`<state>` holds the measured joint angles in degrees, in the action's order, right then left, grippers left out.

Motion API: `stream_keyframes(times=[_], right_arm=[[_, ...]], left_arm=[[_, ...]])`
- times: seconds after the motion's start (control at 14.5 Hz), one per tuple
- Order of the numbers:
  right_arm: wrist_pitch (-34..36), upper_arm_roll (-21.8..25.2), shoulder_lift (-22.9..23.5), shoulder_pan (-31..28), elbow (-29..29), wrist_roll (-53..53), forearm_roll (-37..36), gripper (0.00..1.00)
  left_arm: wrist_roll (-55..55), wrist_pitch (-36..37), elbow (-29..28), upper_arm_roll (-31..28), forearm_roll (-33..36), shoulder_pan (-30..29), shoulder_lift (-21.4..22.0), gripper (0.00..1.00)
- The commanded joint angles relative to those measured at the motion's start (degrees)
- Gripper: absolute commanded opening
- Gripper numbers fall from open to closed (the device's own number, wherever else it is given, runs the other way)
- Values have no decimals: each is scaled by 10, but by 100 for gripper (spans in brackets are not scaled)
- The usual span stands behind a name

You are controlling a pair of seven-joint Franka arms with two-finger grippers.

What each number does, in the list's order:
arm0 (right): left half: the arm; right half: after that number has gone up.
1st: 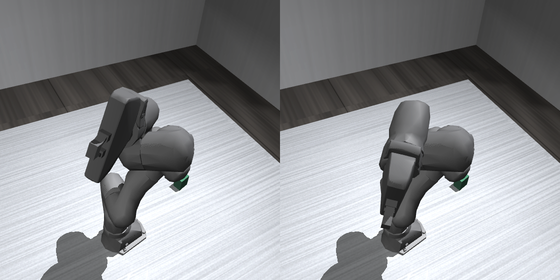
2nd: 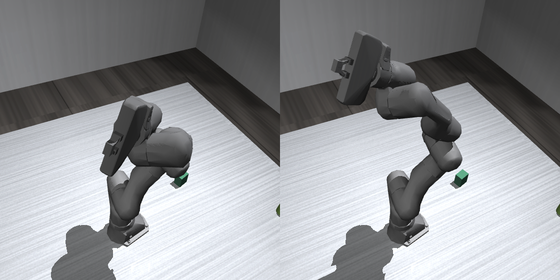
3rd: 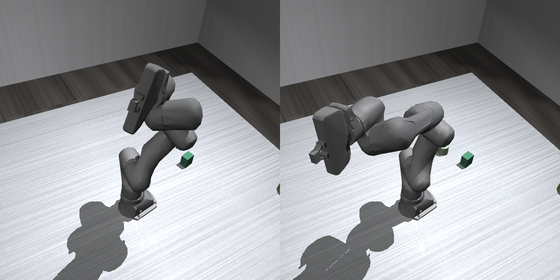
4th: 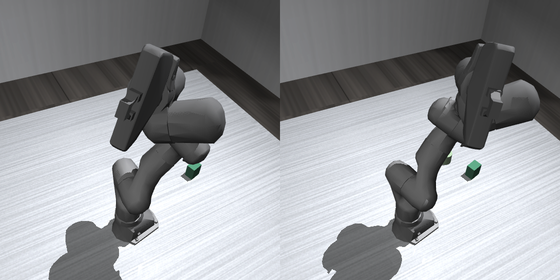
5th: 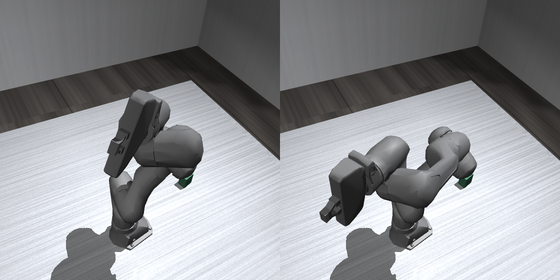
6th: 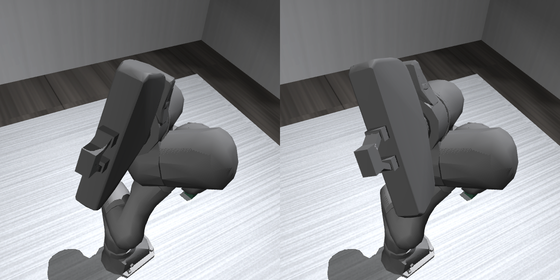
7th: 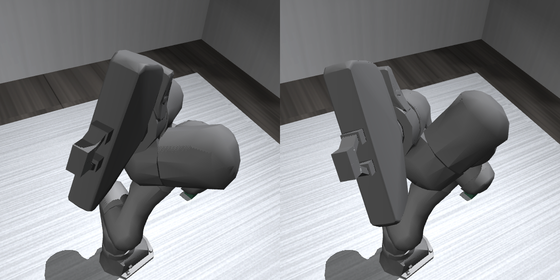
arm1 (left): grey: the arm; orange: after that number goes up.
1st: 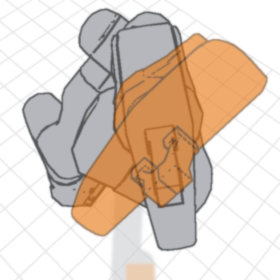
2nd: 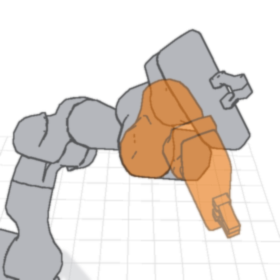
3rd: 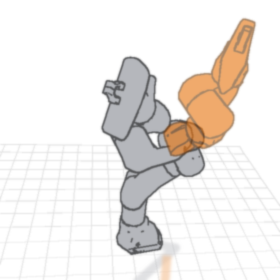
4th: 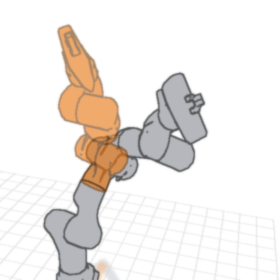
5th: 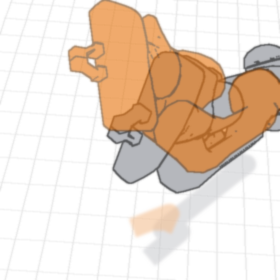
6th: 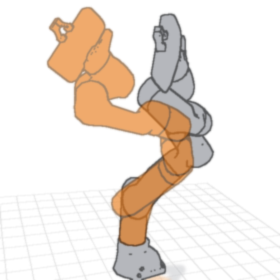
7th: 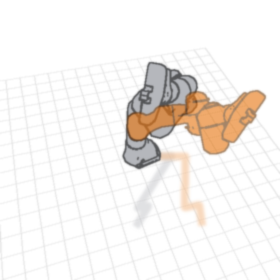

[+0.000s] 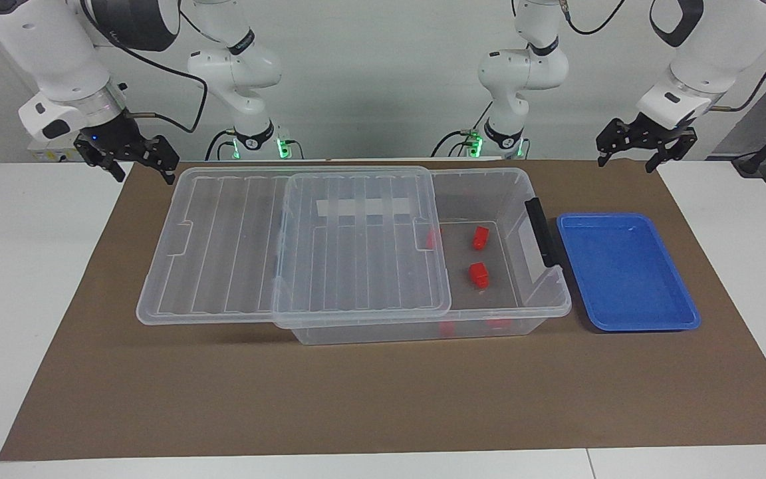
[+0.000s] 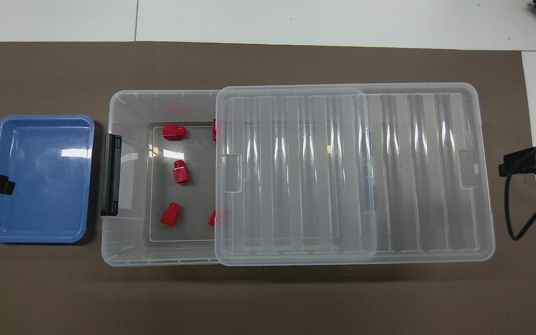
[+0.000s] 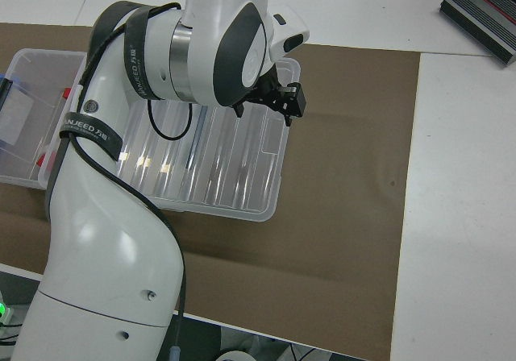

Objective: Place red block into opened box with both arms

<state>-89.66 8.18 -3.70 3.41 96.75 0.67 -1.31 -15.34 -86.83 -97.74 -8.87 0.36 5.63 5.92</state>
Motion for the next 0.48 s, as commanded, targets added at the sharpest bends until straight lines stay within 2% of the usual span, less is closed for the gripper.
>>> stream_keyframes(times=[0.0, 0.41], right_arm=[[4, 1, -3, 1, 2, -5, 4, 100], [2, 1, -3, 1, 2, -6, -1, 100]], left_arm=[[-61, 8, 7, -26, 8, 11, 0, 100], [-119, 0, 3, -28, 8, 5, 7, 100]])
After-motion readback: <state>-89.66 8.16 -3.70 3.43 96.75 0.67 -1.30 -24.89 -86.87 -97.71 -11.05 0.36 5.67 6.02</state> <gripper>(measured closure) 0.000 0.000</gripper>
